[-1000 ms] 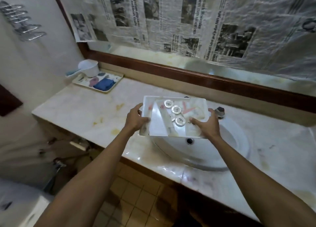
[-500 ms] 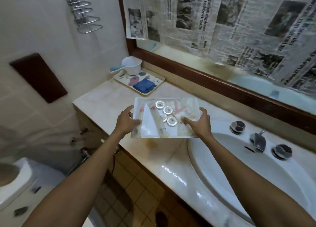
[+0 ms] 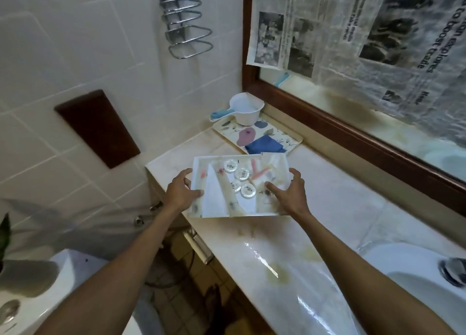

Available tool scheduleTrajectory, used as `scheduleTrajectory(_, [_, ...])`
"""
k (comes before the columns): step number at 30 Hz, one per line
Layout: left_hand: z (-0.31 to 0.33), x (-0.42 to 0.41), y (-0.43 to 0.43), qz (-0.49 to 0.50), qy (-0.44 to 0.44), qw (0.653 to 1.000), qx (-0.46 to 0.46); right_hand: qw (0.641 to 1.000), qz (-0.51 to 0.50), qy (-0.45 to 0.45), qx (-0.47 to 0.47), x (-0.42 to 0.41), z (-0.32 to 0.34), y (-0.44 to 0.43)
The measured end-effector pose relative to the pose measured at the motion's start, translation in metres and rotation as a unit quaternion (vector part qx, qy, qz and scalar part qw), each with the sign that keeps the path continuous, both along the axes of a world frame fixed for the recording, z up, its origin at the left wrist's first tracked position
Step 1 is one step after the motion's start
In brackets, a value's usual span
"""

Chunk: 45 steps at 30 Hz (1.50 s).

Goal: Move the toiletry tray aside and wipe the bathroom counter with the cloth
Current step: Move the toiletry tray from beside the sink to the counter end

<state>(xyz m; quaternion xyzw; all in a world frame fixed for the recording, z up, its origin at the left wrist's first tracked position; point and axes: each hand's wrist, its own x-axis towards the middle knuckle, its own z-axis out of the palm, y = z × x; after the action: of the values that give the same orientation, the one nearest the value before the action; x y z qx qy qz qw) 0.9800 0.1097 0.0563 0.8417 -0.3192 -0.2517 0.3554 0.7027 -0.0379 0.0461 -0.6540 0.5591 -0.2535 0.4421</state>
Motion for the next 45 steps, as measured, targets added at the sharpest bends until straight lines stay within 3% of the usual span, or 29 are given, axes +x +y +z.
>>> scheduleTrajectory(7, [-0.034,0.091,-0.007,0.032,0.043,0.998,0.030,0.999,0.016,-0.021,0.029,0.104,-0.036,-0.011])
scheduleTrajectory(12, [-0.059,0.134,-0.006,0.027,0.032,0.997,0.069,0.998,0.021,0.021,0.052,0.151,-0.063,-0.014])
scheduleTrajectory(22, [-0.085,0.161,-0.005,0.060,0.000,0.994,0.086,0.989,0.117,0.049,0.077,0.195,-0.068,-0.045])
scheduleTrajectory(27, [-0.083,0.162,-0.014,0.090,0.058,0.993,0.049,0.964,0.219,0.086,0.121,0.198,-0.059,-0.063])
scheduleTrajectory(31, [-0.083,0.162,-0.016,0.105,0.087,0.990,0.042,0.946,0.285,0.147,0.048,0.189,-0.054,-0.061])
scheduleTrajectory(33, [-0.083,0.162,-0.018,0.109,0.103,0.988,0.041,0.950,0.279,0.139,0.018,0.186,-0.057,-0.063])
scheduleTrajectory(39, [-0.080,0.159,-0.025,0.143,0.125,0.981,0.030,0.974,0.210,0.063,0.060,0.189,-0.064,-0.078])
scheduleTrajectory(45, [-0.074,0.154,-0.038,0.164,0.160,0.973,0.020,0.982,0.182,0.041,0.037,0.200,-0.060,-0.090])
